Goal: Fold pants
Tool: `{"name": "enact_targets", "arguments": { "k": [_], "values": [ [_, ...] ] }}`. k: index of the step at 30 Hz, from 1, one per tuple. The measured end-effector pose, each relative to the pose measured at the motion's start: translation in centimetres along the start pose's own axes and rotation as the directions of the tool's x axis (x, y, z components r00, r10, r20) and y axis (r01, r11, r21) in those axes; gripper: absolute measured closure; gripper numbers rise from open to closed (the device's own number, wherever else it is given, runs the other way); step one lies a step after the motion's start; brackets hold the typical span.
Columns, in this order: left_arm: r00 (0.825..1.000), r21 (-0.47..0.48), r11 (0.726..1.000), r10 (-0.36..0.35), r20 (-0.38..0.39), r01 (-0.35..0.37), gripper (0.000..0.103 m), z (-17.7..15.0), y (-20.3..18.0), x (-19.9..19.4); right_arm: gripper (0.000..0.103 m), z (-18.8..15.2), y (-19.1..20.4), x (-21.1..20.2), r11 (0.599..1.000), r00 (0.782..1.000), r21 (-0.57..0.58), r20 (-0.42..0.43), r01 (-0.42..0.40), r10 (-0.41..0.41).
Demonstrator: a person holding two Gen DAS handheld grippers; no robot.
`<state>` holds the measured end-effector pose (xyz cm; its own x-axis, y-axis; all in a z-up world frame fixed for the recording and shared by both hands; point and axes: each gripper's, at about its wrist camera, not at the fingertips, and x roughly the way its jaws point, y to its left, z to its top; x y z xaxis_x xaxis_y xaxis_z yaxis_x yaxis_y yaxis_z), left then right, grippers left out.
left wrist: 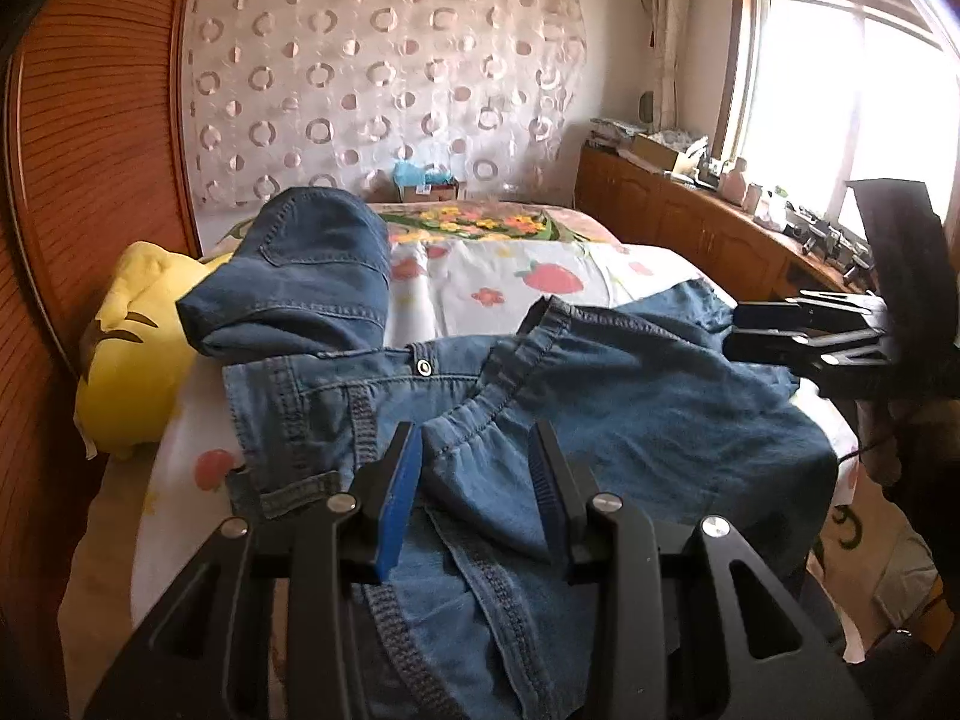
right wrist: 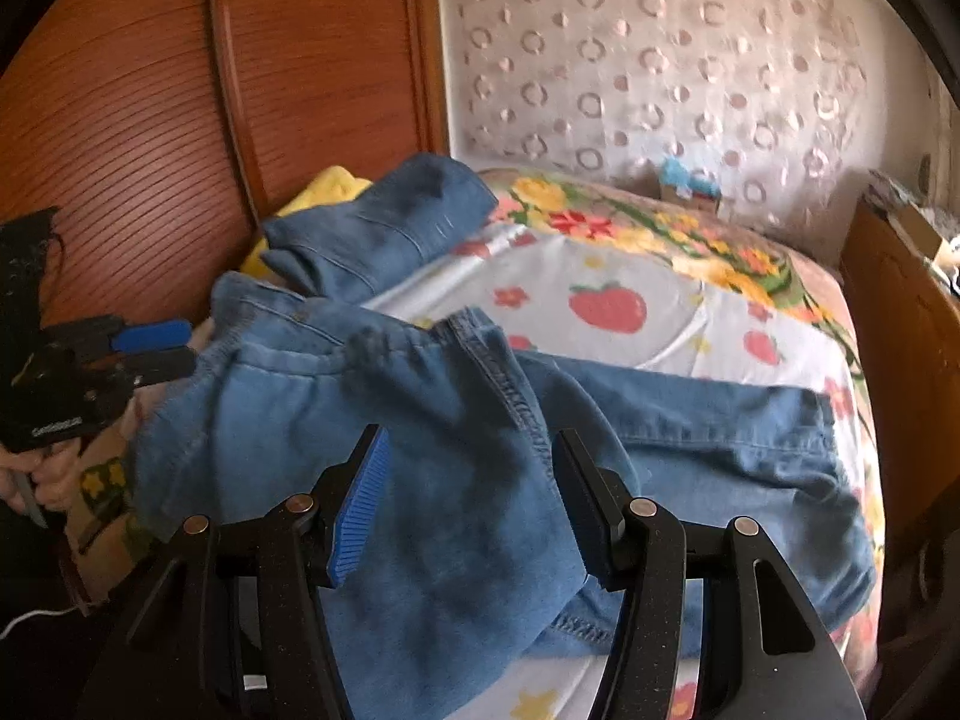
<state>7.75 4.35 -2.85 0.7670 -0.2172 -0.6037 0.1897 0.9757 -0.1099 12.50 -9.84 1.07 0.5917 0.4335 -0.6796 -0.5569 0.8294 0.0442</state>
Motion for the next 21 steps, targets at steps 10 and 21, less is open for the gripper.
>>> {"name": "enact_targets", "arguments": {
  "k": [10, 21],
  "values": [
    [1.0, -0.005, 1.0, 0.005, -0.014, -0.005, 0.068, -1.1, 0.3, -0.2, 0.051, 4.2, -1.1, 6.1, 0.999, 0.994, -0.015, -0.096, -0.052, 0.05],
    [1.0, -0.025, 1.0, 0.003, -0.02, -0.004, 0.068, -1.9, 1.6, -0.3, 0.1, 5.1, -0.8, 9.7, 0.993, 0.978, -0.032, -0.182, -0.115, 0.107]
  ]
}}
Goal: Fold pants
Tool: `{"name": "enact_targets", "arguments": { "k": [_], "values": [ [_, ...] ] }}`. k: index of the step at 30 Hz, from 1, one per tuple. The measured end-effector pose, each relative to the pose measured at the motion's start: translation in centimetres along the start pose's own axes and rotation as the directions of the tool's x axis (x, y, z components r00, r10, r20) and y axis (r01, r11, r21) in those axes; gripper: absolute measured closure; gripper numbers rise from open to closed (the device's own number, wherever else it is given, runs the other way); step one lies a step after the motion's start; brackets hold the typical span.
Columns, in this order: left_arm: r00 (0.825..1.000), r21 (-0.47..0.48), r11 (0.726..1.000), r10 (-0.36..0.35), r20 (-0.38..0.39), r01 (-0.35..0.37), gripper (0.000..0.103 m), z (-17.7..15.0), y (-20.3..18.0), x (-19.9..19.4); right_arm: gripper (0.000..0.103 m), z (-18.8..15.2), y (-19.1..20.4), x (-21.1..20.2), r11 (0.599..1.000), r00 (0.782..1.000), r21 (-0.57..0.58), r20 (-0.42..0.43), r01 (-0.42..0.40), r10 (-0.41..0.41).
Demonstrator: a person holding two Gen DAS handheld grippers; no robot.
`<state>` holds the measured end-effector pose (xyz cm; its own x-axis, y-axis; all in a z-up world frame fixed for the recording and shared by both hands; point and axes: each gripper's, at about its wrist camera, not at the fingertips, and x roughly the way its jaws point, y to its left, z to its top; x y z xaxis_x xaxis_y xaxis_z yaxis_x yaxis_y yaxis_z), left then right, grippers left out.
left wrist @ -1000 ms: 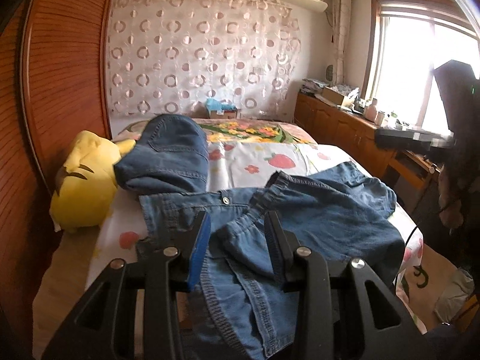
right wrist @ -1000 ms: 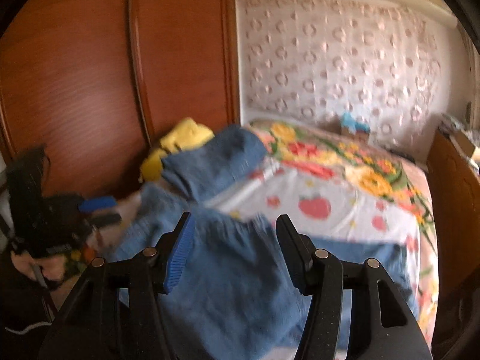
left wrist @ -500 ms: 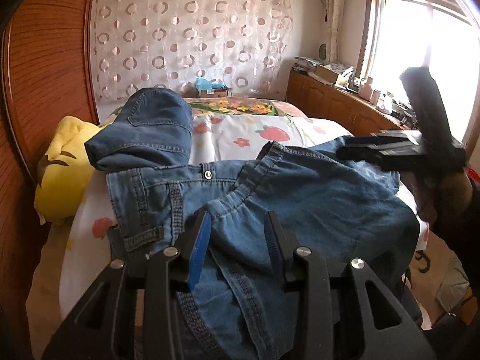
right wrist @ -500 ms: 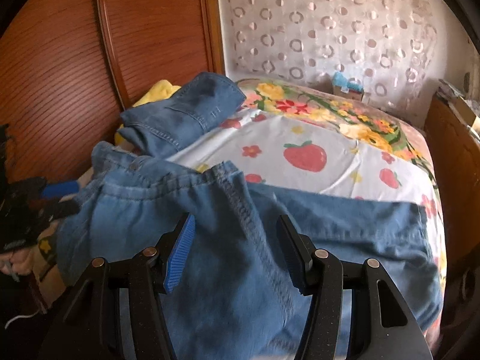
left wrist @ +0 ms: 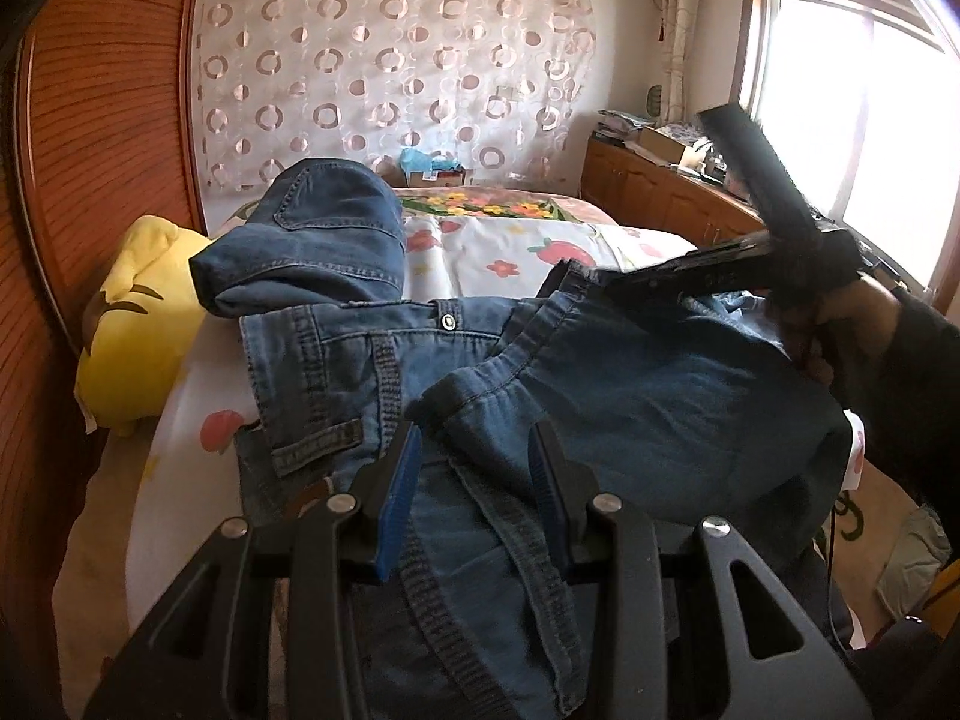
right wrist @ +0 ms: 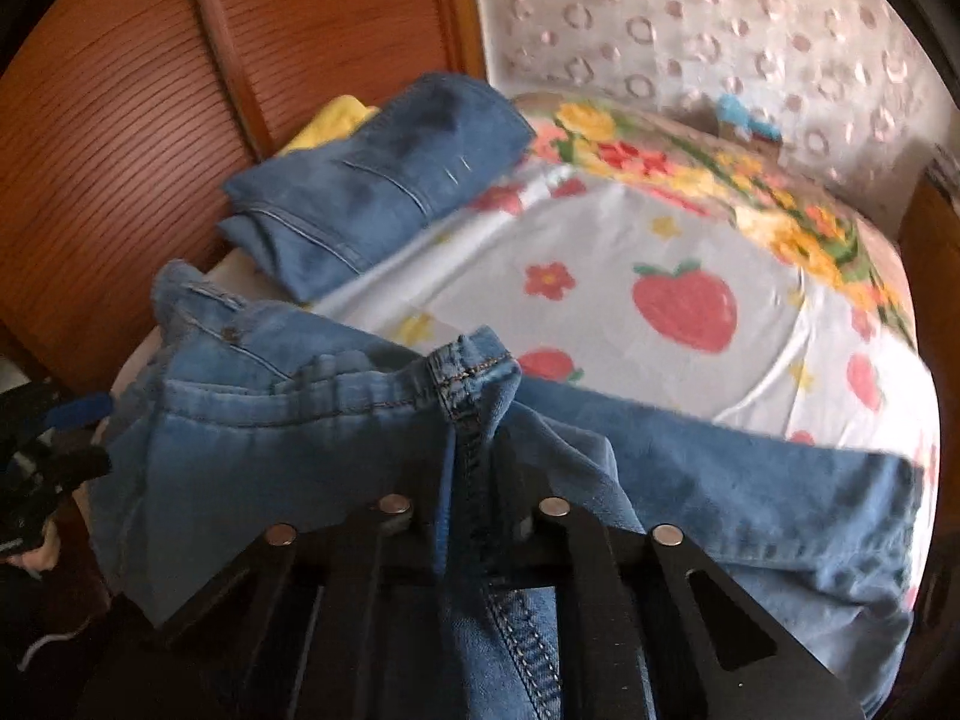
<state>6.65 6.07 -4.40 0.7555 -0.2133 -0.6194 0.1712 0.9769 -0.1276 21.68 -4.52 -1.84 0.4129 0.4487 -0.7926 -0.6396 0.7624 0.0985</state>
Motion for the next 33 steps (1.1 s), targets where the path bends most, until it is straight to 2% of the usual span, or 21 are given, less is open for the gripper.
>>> {"name": "enact_targets", "arguments": {
  "k": [3, 6, 9, 13, 16, 20, 22, 23, 25, 29, 33],
  "values": [
    [1.0, -0.01, 1.0, 0.002, 0.004, -0.002, 0.068, -0.1, 0.4, -0.1, 0.101, 0.8, 0.8, -2.7, 1.0, 0.996, -0.018, 0.085, 0.007, -0.005],
    [1.0, -0.015, 1.0, 0.006, 0.011, -0.006, 0.068, 0.1, 0.6, -0.4, 0.101, 2.2, 1.3, -6.6, 0.999, 0.982, -0.025, 0.185, 0.039, -0.034],
    [1.0, -0.017, 1.0, 0.009, 0.025, -0.008, 0.068, 0.3, 0.7, -0.9, 0.101, 3.9, 1.3, -11.1, 0.995, 0.95, -0.002, 0.298, 0.099, -0.093],
    [0.999, -0.02, 1.0, 0.015, 0.051, -0.014, 0.068, 0.8, 0.8, -1.9, 0.101, 5.6, 0.8, -16.5, 0.982, 0.885, 0.062, 0.425, 0.18, -0.19],
    [0.997, -0.026, 1.0, 0.02, 0.07, -0.019, 0.068, 1.2, 0.9, -2.7, 0.101, 6.7, 1.5, -18.2, 0.982, 0.875, 0.049, 0.448, 0.184, -0.187],
    [0.994, -0.035, 0.999, 0.034, 0.101, -0.03, 0.068, 1.6, 1.4, -4.2, 0.102, 7.4, 4.8, -18.7, 0.988, 0.876, -0.038, 0.468, 0.15, -0.115],
    [0.993, -0.043, 0.998, 0.042, 0.114, -0.037, 0.068, 1.7, 1.9, -4.9, 0.103, 7.9, 7.4, -18.5, 0.989, 0.88, -0.102, 0.472, 0.105, -0.044],
    [0.992, -0.046, 0.998, 0.046, 0.119, -0.041, 0.068, 1.8, 2.1, -5.3, 0.103, 7.8, 8.7, -18.4, 0.986, 0.882, -0.125, 0.469, 0.106, -0.035],
    [0.991, -0.052, 0.997, 0.056, 0.125, -0.05, 0.068, 1.8, 2.7, -5.8, 0.103, 7.9, 11.1, -17.7, 0.98, 0.893, -0.177, 0.449, 0.09, -0.001],
    [0.991, -0.058, 0.997, 0.062, 0.123, -0.055, 0.068, 1.6, 3.4, -6.0, 0.103, 7.6, 12.5, -15.5, 0.976, 0.917, -0.195, 0.4, 0.095, -0.01],
    [0.992, -0.057, 0.997, 0.057, 0.114, -0.051, 0.068, 1.3, 3.3, -5.6, 0.103, 5.8, 10.3, -13.0, 0.986, 0.939, -0.136, 0.34, 0.101, -0.049]
  ]
}}
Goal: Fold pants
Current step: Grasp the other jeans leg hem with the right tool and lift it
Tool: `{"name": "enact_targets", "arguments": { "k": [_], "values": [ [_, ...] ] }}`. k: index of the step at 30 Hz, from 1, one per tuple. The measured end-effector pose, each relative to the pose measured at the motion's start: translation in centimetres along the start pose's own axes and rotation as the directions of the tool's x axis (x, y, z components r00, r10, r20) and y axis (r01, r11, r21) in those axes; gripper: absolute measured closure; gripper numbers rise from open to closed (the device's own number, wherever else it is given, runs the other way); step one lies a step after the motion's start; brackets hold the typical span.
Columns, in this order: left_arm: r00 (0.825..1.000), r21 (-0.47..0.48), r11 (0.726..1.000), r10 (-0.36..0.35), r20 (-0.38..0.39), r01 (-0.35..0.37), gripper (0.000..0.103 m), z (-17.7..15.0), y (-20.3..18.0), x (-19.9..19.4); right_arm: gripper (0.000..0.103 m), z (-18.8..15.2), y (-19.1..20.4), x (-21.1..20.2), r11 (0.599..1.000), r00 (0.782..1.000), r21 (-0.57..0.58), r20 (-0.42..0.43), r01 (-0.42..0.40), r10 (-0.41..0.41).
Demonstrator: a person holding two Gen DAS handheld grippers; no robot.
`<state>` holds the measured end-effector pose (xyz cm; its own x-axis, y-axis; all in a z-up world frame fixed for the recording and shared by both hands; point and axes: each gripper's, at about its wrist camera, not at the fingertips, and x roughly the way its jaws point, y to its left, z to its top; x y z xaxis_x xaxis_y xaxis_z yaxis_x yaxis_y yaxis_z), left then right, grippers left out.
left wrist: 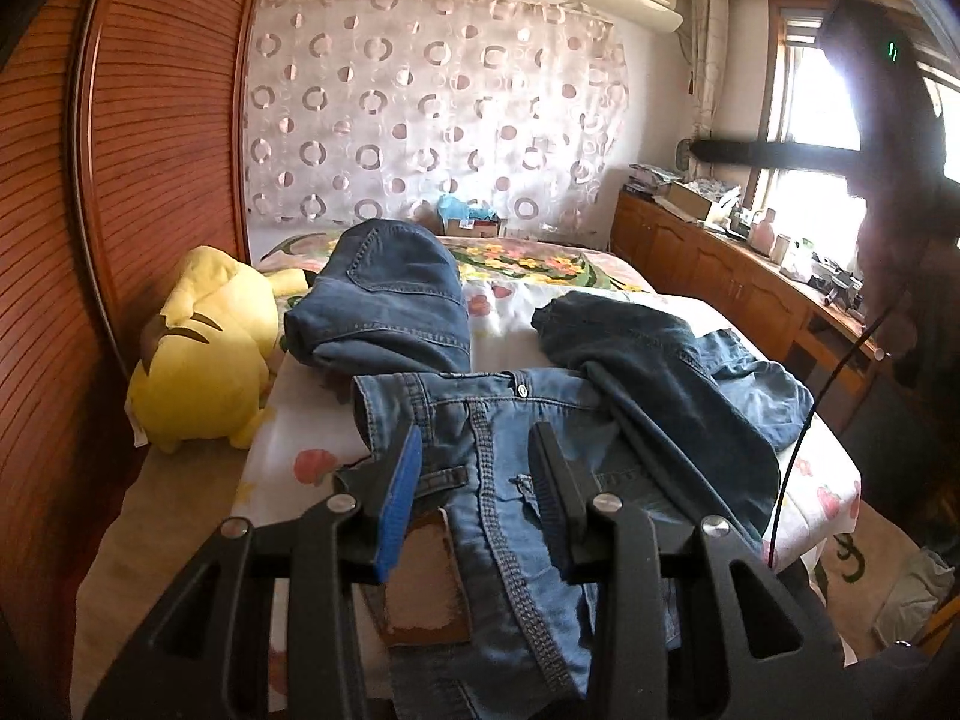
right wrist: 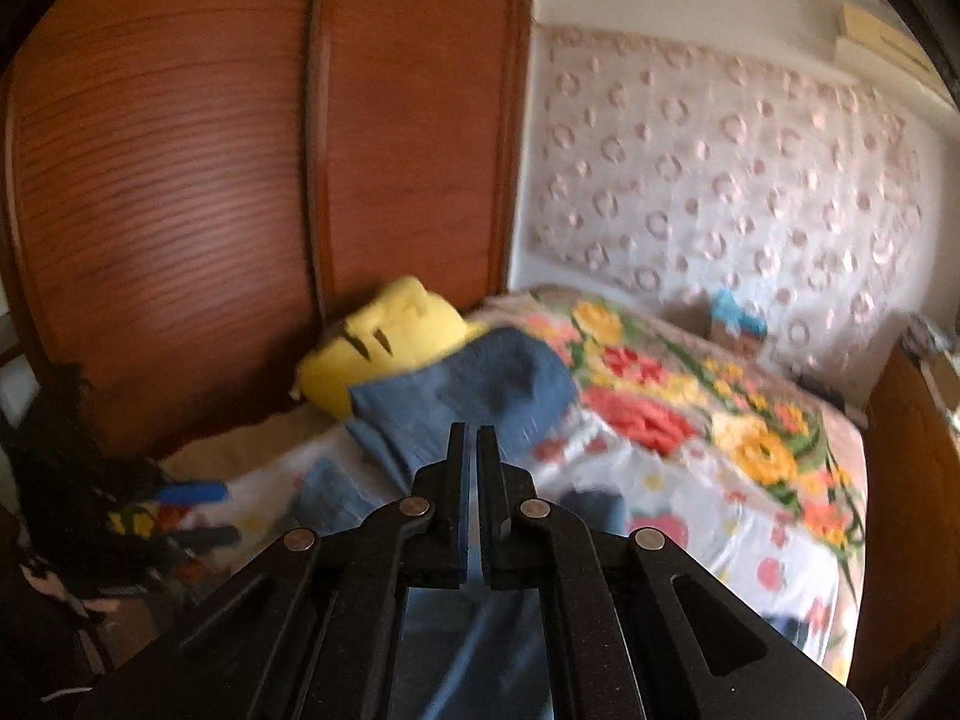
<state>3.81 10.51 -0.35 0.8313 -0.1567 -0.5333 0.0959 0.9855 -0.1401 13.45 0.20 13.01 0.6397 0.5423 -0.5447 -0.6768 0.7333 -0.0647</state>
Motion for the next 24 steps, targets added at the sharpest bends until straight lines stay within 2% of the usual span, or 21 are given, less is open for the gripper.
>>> {"name": "enact_targets", "arguments": {
  "k": [2, 4, 5, 6, 7, 13, 18, 21, 24],
  "values": [
    [1.0, -0.002, 1.0, -0.004, -0.005, 0.004, 0.068, -0.2, -0.2, 0.3, 0.102, -1.7, -1.6, 1.1, 0.999, 0.999, 0.039, -0.042, 0.02, -0.018],
    [1.0, -0.001, 1.0, -0.009, -0.01, 0.009, 0.068, -0.2, -0.5, 0.7, 0.09, -3.6, -3.3, 2.7, 0.997, 0.995, 0.074, -0.094, 0.038, -0.031],
    [1.0, -0.001, 1.0, -0.01, -0.013, 0.01, 0.068, -0.2, -0.6, 0.9, 0.076, -4.7, -4.2, 3.9, 0.995, 0.991, 0.086, -0.125, 0.055, -0.044],
    [1.0, -0.001, 1.0, -0.015, -0.017, 0.015, 0.068, -0.2, -0.8, 1.1, 0.068, -5.5, -4.9, 4.8, 0.993, 0.988, 0.099, -0.149, 0.061, -0.046],
    [1.0, 0.0, 1.0, -0.019, -0.019, 0.019, 0.068, -0.2, -0.9, 1.3, 0.066, -6.4, -5.4, 5.7, 0.991, 0.984, 0.113, -0.172, 0.065, -0.045],
    [0.998, 0.022, 0.999, -0.04, -0.053, 0.041, 0.068, -0.5, -2.0, 2.7, 0.066, -10.1, -8.2, 10.5, 0.979, 0.962, 0.193, -0.272, 0.066, -0.011],
    [0.994, 0.033, 0.998, -0.048, -0.1, 0.052, 0.068, -1.2, -2.7, 4.6, 0.066, -10.7, -8.9, 12.8, 0.977, 0.951, 0.192, -0.307, 0.097, -0.034],
    [0.991, 0.031, 0.998, -0.052, -0.121, 0.056, 0.068, -1.8, -2.9, 5.5, 0.066, -11.1, -9.5, 14.4, 0.974, 0.931, 0.202, -0.365, 0.102, -0.021],
    [0.99, 0.029, 0.998, -0.052, -0.13, 0.057, 0.068, -2.2, -2.9, 5.7, 0.066, -11.8, -9.4, 15.2, 0.976, 0.919, 0.191, -0.393, 0.102, -0.019]
  ]
}}
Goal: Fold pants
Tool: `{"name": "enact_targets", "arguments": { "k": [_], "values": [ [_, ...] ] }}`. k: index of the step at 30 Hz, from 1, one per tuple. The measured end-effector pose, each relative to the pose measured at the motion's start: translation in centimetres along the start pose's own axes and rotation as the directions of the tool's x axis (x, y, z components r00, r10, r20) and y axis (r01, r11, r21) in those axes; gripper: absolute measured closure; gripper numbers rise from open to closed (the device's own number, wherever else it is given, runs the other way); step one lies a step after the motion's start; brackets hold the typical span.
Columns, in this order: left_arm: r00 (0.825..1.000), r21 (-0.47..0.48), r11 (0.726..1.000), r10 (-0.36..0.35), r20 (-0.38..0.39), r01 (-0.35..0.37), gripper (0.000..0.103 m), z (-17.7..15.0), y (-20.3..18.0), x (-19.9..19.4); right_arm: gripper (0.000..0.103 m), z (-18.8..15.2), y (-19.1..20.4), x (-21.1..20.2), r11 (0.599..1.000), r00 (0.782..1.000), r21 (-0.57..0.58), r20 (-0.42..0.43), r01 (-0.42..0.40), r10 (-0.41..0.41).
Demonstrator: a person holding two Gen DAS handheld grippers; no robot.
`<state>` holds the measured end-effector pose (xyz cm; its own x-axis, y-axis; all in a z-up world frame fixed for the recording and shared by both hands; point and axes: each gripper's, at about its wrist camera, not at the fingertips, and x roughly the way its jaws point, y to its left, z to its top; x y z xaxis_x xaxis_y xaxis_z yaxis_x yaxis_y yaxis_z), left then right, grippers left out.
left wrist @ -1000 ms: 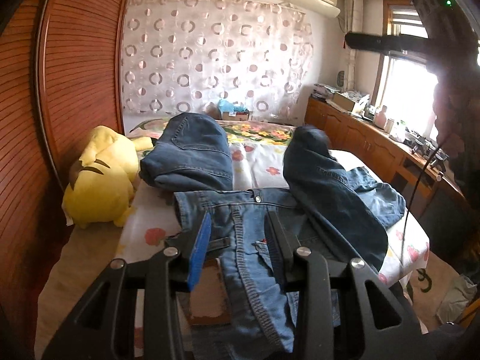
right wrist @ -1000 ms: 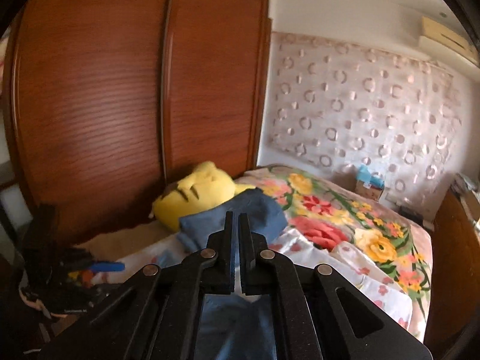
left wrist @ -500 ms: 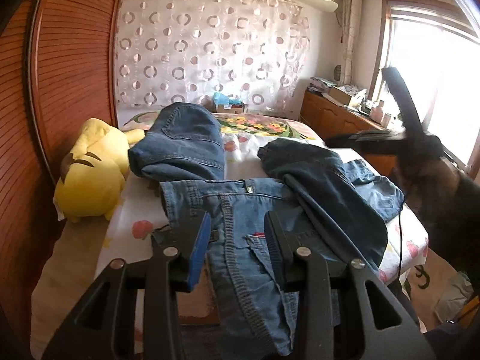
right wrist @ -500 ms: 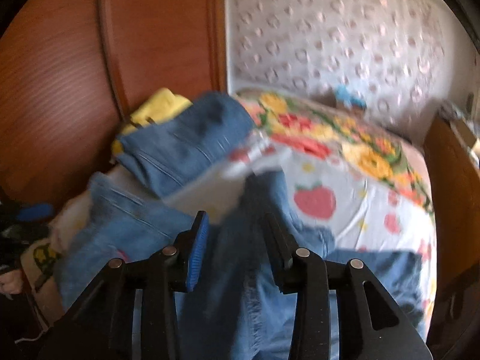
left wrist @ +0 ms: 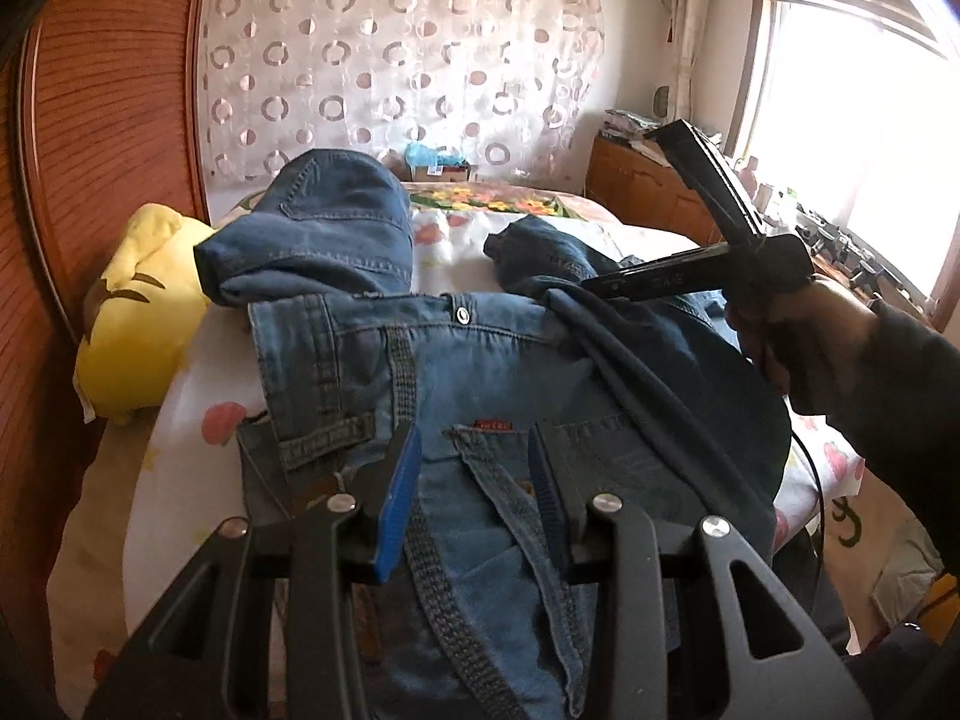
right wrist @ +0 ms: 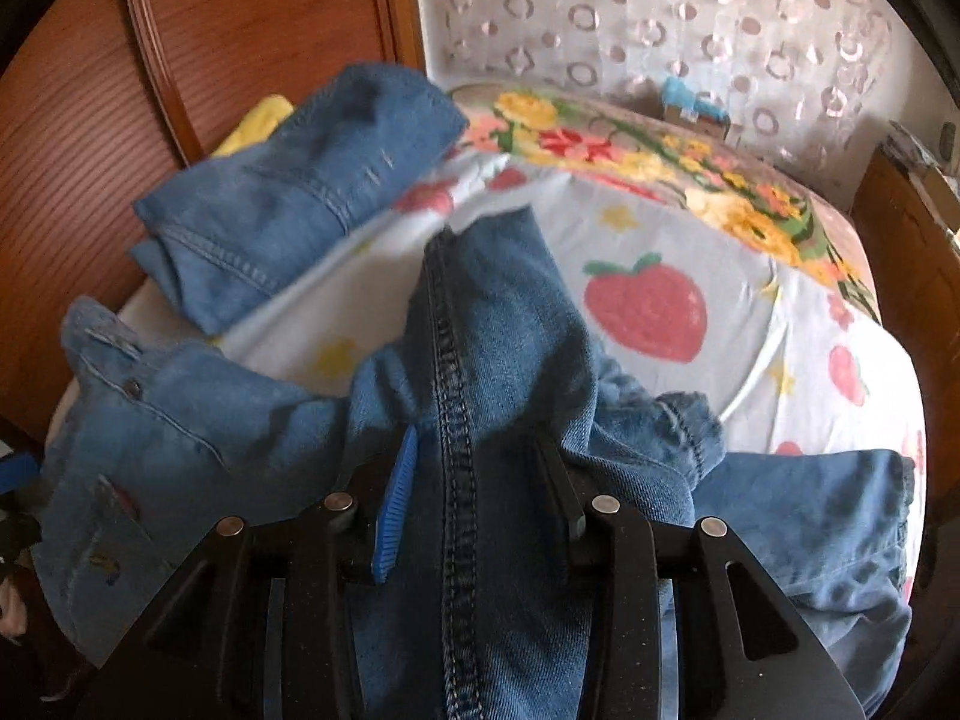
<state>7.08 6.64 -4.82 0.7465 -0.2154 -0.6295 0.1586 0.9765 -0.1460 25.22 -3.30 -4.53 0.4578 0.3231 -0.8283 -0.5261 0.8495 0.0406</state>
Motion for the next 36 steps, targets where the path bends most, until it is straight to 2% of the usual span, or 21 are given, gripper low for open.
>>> {"name": "enact_targets", "arguments": {
  "k": [1, 2, 3, 5, 8, 10, 15, 17, 19, 22, 23, 26, 29, 36],
  "values": [
    [1.0, -0.001, 1.0, 0.0, -0.001, 0.0, 0.068, -0.1, 0.1, 0.0, 0.07, -0.2, 0.1, 0.0, 1.0, 1.0, -0.007, 0.003, 0.006, -0.006],
    [1.0, -0.002, 1.0, 0.001, -0.002, -0.001, 0.068, -0.2, 0.1, 0.0, 0.092, -0.3, 0.3, -0.2, 1.0, 1.0, -0.015, 0.01, 0.004, -0.004],
    [1.0, -0.004, 1.0, 0.003, -0.003, -0.003, 0.068, -0.2, 0.2, 0.0, 0.094, -0.3, 0.5, -0.5, 1.0, 1.0, -0.026, 0.018, 0.004, -0.003],
    [1.0, -0.008, 1.0, 0.005, -0.001, -0.005, 0.068, -0.3, 0.3, -0.1, 0.095, -0.5, 0.8, -2.1, 0.999, 0.997, -0.04, 0.074, 0.032, -0.029],
    [1.0, -0.011, 1.0, 0.012, 0.007, -0.012, 0.068, -0.1, 0.5, -0.4, 0.096, -0.1, 1.0, -5.7, 0.999, 0.987, -0.033, 0.162, 0.027, -0.021],
    [1.0, -0.018, 1.0, 0.013, 0.018, -0.013, 0.068, 0.0, 0.8, -0.9, 0.096, 0.2, 1.2, -8.5, 1.0, 0.976, -0.028, 0.217, -0.008, 0.014],
    [0.998, -0.031, 0.999, 0.028, 0.056, -0.027, 0.068, 0.6, 1.2, -2.4, 0.096, 0.5, 3.3, -15.4, 0.987, 0.927, -0.115, 0.346, -0.111, 0.145],
    [0.996, -0.036, 0.999, 0.037, 0.078, -0.034, 0.068, 0.9, 1.4, -3.3, 0.096, 0.3, 4.9, -17.1, 0.975, 0.912, -0.161, 0.355, -0.155, 0.203],
    [0.993, -0.041, 0.998, 0.048, 0.103, -0.044, 0.068, 1.3, 1.7, -4.5, 0.096, -0.2, 6.5, -17.7, 0.96, 0.908, -0.205, 0.332, -0.193, 0.254],
    [0.988, -0.053, 0.997, 0.064, 0.14, -0.057, 0.068, 1.6, 2.2, -6.1, 0.095, -1.5, 9.0, -17.4, 0.938, 0.916, -0.265, 0.272, -0.221, 0.293],
    [0.986, -0.059, 0.996, 0.068, 0.149, -0.06, 0.068, 1.6, 2.4, -6.6, 0.089, -2.1, 9.6, -16.9, 0.937, 0.925, -0.272, 0.247, -0.219, 0.288],
    [0.983, -0.071, 0.995, 0.082, 0.167, -0.071, 0.068, 1.8, 3.2, -7.4, 0.053, -3.1, 9.8, -15.6, 0.945, 0.939, -0.258, 0.222, -0.202, 0.262],
    [0.983, -0.075, 0.994, 0.09, 0.157, -0.079, 0.068, 2.2, 3.6, -6.9, 0.053, -3.9, 8.5, -14.6, 0.952, 0.943, -0.221, 0.21, -0.21, 0.257],
    [0.995, -0.081, 0.996, 0.041, 0.088, -0.034, 0.068, 3.3, 3.7, -2.9, 0.053, -6.5, 4.7, -11.2, 0.988, 0.979, -0.117, 0.166, -0.098, 0.116]
  ]
}}
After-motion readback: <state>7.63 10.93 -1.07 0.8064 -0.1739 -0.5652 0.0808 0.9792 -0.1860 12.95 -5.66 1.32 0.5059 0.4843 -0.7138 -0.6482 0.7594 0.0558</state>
